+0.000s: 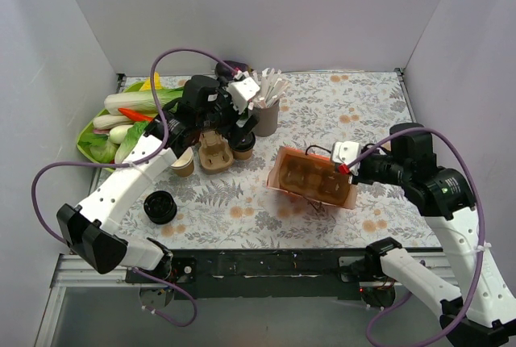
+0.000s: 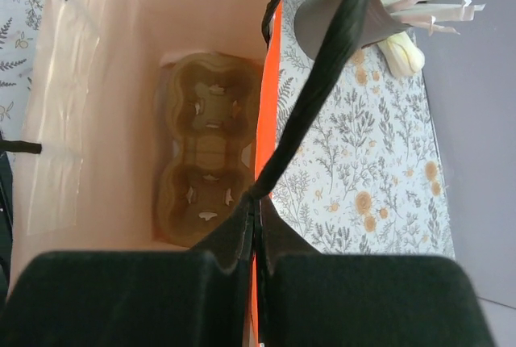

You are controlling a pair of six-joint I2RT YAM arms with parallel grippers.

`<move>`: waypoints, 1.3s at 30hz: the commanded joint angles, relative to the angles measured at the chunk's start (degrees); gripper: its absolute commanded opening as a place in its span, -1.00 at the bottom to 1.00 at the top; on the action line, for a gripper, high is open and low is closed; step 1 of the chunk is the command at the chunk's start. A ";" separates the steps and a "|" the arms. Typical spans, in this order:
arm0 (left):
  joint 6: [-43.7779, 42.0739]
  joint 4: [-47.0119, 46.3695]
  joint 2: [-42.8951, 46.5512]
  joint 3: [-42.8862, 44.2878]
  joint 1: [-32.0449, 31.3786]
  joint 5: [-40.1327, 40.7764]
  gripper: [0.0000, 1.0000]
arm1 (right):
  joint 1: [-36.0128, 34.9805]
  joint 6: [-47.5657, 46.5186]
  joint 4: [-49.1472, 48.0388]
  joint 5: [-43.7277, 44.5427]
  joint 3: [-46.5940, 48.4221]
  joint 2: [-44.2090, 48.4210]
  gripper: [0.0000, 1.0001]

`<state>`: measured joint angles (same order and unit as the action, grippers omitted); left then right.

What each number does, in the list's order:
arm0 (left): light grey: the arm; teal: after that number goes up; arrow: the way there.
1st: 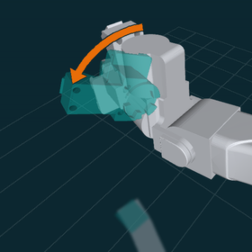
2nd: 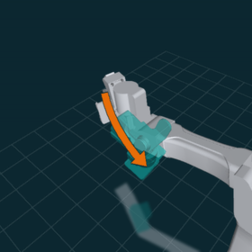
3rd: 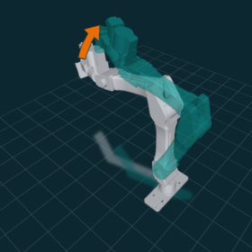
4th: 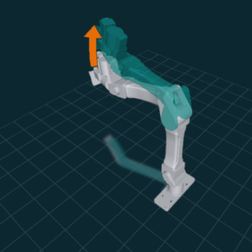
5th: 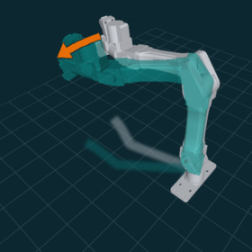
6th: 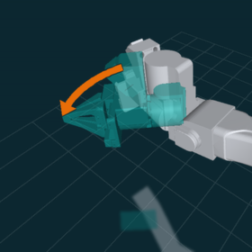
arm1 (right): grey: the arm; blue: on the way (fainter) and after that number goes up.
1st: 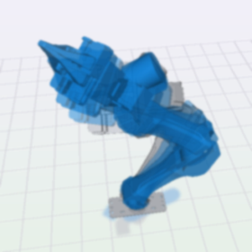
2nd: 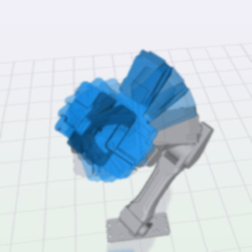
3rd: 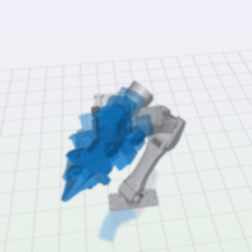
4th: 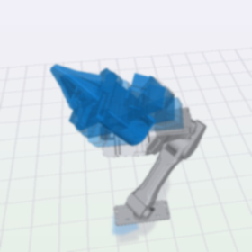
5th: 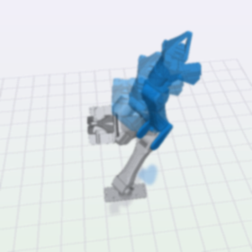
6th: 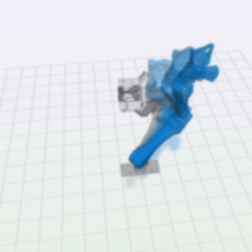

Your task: Pack the takeout coffee

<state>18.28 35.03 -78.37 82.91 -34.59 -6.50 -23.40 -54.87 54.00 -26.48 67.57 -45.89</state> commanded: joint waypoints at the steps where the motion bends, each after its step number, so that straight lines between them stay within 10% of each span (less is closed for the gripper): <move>1: -7.82 9.08 2.08 -0.56 0.22 -3.08 0.91 | -0.24 6.25 -0.30 1.86 0.54 -2.09 -0.97; 18: 0.68 15.87 -14.70 6.55 0.31 8.52 0.75 | 16.19 8.45 3.13 -7.18 7.04 -15.01 -0.97; 27: 7.99 16.03 -25.25 14.88 1.01 10.99 0.85 | 16.54 19.62 -3.28 -4.11 8.63 -14.49 0.09; 39: 14.23 17.44 -31.67 20.88 2.51 12.39 0.84 | 16.45 26.48 -6.27 -3.23 8.28 -12.47 0.19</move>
<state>29.34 51.13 -110.00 100.82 -32.01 4.75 -7.14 -30.98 50.48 -29.76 74.63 -59.42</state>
